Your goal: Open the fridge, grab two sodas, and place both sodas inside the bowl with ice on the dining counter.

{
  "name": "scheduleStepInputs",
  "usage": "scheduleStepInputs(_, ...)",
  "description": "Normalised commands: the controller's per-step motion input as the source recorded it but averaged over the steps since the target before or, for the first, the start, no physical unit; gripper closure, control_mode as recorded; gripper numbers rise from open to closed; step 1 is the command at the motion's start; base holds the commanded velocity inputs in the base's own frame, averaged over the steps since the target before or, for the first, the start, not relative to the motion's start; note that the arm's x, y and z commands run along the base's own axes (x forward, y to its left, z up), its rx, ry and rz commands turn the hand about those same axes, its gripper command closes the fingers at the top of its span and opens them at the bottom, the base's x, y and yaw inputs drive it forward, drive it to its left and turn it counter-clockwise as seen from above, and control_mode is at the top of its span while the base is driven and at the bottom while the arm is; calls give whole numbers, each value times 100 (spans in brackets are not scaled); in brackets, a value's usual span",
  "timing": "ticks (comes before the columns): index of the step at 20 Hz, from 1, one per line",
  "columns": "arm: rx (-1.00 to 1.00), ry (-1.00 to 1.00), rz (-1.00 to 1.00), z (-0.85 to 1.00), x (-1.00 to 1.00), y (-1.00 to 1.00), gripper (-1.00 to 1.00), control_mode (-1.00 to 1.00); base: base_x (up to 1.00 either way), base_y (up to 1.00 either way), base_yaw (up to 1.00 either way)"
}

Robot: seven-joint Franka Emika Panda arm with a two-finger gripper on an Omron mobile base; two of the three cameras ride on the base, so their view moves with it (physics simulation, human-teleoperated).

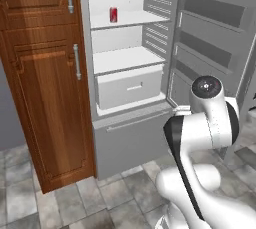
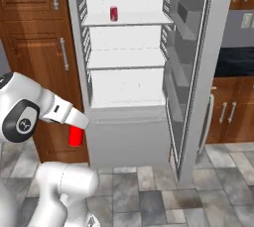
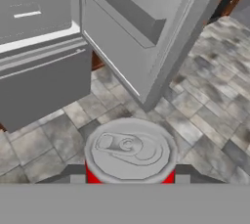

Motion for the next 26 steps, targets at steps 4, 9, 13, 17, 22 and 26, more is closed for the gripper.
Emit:
scheduleStepInputs(4,0,0,0,0,0,0,100,100,-100,0,-18)
scheduleStepInputs(9,0,0,0,0,0,0,100,100,-100,-6,-24)
scheduleStepInputs(13,0,0,0,0,0,0,100,100,-100,-10,-27)
scheduleStepInputs(17,0,0,0,0,0,0,100,100,-100,-10,-29)
scheduleStepInputs(22,0,0,0,0,0,0,100,100,-96,-22,-30)
scheduleStepInputs(26,0,0,0,0,0,0,100,100,-83,-49,-26)
